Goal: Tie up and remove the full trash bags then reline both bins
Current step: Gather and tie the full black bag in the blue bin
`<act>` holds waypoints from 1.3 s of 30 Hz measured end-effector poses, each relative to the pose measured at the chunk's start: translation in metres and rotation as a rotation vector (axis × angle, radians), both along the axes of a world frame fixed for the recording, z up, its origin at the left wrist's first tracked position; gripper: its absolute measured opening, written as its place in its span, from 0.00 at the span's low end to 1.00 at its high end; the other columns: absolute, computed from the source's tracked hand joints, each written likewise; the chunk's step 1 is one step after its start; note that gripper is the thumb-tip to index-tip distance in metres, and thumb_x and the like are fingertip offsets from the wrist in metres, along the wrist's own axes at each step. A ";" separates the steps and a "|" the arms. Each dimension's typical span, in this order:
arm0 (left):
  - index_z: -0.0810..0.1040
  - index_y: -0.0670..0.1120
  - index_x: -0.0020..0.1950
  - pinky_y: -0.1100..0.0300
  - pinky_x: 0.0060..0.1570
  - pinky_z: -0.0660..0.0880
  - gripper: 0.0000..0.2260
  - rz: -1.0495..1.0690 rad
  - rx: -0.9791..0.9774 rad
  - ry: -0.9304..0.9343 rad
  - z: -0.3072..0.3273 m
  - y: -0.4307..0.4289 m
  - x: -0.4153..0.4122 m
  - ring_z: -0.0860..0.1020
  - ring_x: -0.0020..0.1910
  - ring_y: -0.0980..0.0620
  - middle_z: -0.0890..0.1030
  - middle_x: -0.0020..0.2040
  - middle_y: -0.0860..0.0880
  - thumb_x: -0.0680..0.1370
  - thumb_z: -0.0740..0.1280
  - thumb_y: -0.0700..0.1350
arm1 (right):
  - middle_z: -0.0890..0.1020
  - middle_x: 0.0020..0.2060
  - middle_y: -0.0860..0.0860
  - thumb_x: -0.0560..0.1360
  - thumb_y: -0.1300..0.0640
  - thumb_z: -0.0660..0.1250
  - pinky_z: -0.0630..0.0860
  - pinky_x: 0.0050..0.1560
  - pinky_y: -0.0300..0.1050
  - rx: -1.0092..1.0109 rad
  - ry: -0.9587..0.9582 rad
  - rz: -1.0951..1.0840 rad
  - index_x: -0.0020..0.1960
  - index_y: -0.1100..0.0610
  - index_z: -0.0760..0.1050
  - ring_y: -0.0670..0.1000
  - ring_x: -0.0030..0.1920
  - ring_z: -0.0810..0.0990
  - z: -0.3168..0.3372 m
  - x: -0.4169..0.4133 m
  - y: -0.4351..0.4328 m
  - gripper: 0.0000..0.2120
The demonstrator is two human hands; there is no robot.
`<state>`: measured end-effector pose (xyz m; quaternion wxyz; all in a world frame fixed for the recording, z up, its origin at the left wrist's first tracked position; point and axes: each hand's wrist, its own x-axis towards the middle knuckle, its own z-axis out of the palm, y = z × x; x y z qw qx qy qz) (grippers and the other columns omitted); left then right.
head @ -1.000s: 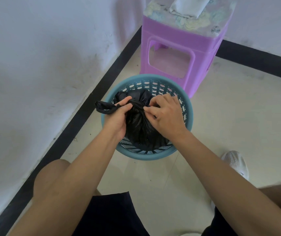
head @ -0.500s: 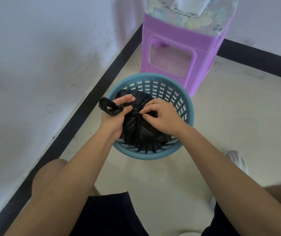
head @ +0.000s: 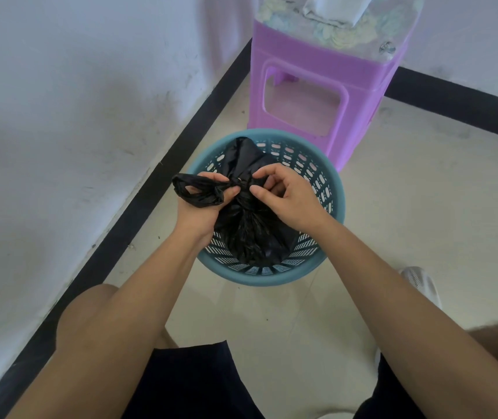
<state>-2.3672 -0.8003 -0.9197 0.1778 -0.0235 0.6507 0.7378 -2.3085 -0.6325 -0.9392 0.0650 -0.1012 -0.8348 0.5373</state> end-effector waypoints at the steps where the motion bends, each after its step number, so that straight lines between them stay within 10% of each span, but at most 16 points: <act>1: 0.77 0.45 0.41 0.53 0.52 0.80 0.13 -0.017 0.003 0.004 0.001 0.000 0.000 0.81 0.46 0.46 0.81 0.44 0.43 0.69 0.73 0.27 | 0.76 0.41 0.46 0.76 0.51 0.72 0.74 0.46 0.39 -0.008 -0.008 0.023 0.55 0.44 0.80 0.43 0.36 0.74 0.000 -0.001 0.001 0.08; 9: 0.81 0.44 0.41 0.53 0.51 0.79 0.11 -0.104 -0.078 0.037 -0.003 -0.005 -0.006 0.81 0.47 0.47 0.83 0.42 0.45 0.68 0.76 0.31 | 0.75 0.45 0.48 0.78 0.53 0.70 0.72 0.49 0.37 0.074 -0.013 0.117 0.50 0.46 0.81 0.43 0.39 0.75 0.003 -0.002 0.003 0.03; 14: 0.81 0.42 0.51 0.57 0.54 0.76 0.07 -0.136 -0.032 -0.115 0.004 0.000 -0.004 0.81 0.52 0.52 0.84 0.50 0.46 0.80 0.66 0.44 | 0.72 0.48 0.49 0.83 0.53 0.59 0.72 0.48 0.49 0.581 0.007 0.124 0.54 0.56 0.74 0.52 0.48 0.73 0.007 -0.003 0.004 0.08; 20: 0.65 0.51 0.33 0.58 0.41 0.65 0.18 -0.012 -0.064 -0.326 -0.004 0.005 -0.005 0.72 0.37 0.54 0.72 0.35 0.52 0.83 0.58 0.51 | 0.74 0.48 0.54 0.83 0.53 0.56 0.74 0.43 0.55 0.930 -0.051 0.112 0.52 0.57 0.73 0.57 0.47 0.76 -0.007 0.011 0.015 0.11; 25: 0.80 0.43 0.51 0.57 0.47 0.67 0.13 0.024 -0.234 -0.270 0.003 0.013 -0.002 0.79 0.46 0.49 0.83 0.48 0.42 0.80 0.60 0.49 | 0.73 0.53 0.57 0.85 0.52 0.53 0.68 0.37 0.52 0.867 -0.219 -0.019 0.56 0.60 0.70 0.60 0.48 0.76 -0.003 0.015 0.024 0.13; 28: 0.77 0.47 0.43 0.63 0.47 0.72 0.13 -0.040 -0.277 -0.229 0.005 0.014 -0.001 0.80 0.40 0.56 0.81 0.40 0.50 0.82 0.59 0.51 | 0.73 0.51 0.56 0.85 0.54 0.52 0.66 0.41 0.52 0.621 -0.235 -0.090 0.54 0.60 0.67 0.63 0.46 0.76 -0.003 0.015 0.029 0.10; 33: 0.64 0.57 0.76 0.46 0.71 0.66 0.30 -0.210 -0.252 -0.285 -0.013 0.007 -0.007 0.72 0.69 0.52 0.73 0.71 0.55 0.77 0.60 0.66 | 0.76 0.42 0.54 0.85 0.56 0.53 0.65 0.41 0.51 0.334 -0.189 -0.139 0.57 0.59 0.66 0.59 0.42 0.75 0.010 0.004 0.037 0.07; 39: 0.73 0.54 0.71 0.48 0.68 0.71 0.26 -0.176 -0.144 -0.320 -0.031 0.018 -0.012 0.78 0.63 0.53 0.80 0.65 0.53 0.78 0.58 0.66 | 0.79 0.51 0.52 0.83 0.57 0.57 0.69 0.48 0.47 0.235 -0.124 -0.021 0.61 0.58 0.68 0.57 0.51 0.78 -0.008 -0.011 0.029 0.09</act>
